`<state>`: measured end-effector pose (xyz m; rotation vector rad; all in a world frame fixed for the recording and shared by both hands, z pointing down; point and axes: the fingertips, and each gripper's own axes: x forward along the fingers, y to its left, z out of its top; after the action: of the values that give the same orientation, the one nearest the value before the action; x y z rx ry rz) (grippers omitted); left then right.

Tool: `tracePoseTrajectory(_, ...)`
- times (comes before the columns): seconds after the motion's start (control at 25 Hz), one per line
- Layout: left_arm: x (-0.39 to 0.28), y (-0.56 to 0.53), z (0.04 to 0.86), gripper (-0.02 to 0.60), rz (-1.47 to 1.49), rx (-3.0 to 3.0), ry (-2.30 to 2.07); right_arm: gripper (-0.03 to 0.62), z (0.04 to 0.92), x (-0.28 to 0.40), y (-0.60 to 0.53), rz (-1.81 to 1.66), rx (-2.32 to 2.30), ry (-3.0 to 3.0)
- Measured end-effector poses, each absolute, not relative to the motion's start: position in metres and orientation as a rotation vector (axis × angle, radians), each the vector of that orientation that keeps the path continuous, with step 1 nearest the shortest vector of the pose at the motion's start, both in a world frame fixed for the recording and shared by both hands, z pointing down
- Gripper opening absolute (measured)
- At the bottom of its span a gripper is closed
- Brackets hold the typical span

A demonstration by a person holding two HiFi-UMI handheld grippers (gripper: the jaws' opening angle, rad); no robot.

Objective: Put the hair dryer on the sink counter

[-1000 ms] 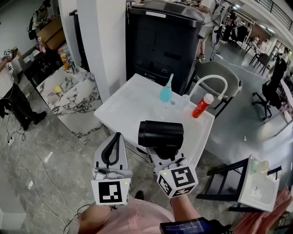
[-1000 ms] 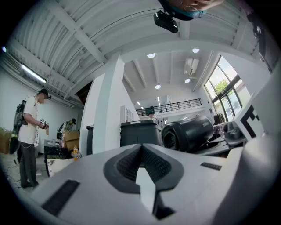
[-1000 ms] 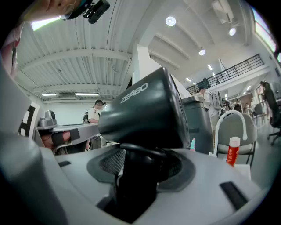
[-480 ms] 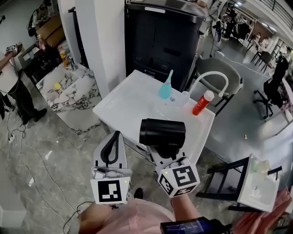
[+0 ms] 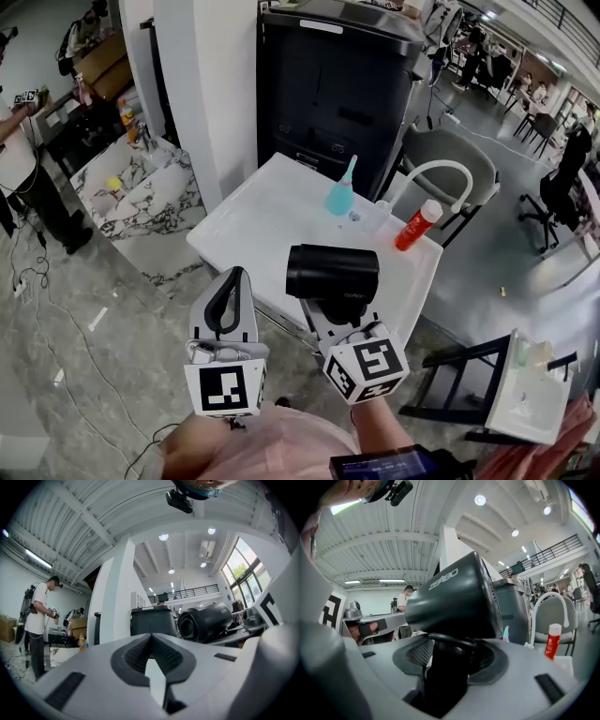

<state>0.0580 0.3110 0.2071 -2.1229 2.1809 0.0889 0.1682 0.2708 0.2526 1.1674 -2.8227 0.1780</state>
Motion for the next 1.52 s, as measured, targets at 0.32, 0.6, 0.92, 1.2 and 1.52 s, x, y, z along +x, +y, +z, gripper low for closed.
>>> tracePoseTrajectory(0.32, 0.025, 0.236, 0.232, 0.011, 0.077, -2.174, 2.170, 0.225, 0.274, 0.140, 0.207, 0.194, 1.192, -2.783)
tracePoseTrajectory(0.6, -0.023, 0.141, 0.255, 0.011, 0.038, -2.261, 2.138, 0.225, 0.303, 0.092, 0.124, 0.253, 1.205, -2.734)
tracePoseTrajectory(0.92, -0.072, 0.038, 0.254, 0.011, 0.041, -2.349, 2.066, 0.225, 0.306, 0.040, 0.020, 0.246, 1.243, -2.676)
tracePoseTrajectory(1.2, -0.104, -0.019, 0.246, 0.011, 0.051, -2.412, 2.000, 0.225, 0.290, 0.013, -0.051, 0.192, 1.338, -2.625)
tracePoseTrajectory(1.52, -0.111, -0.055, 0.249, 0.011, 0.042, -2.466, 1.992, 0.225, 0.288, 0.015, -0.092, 0.175, 1.380, -2.552)
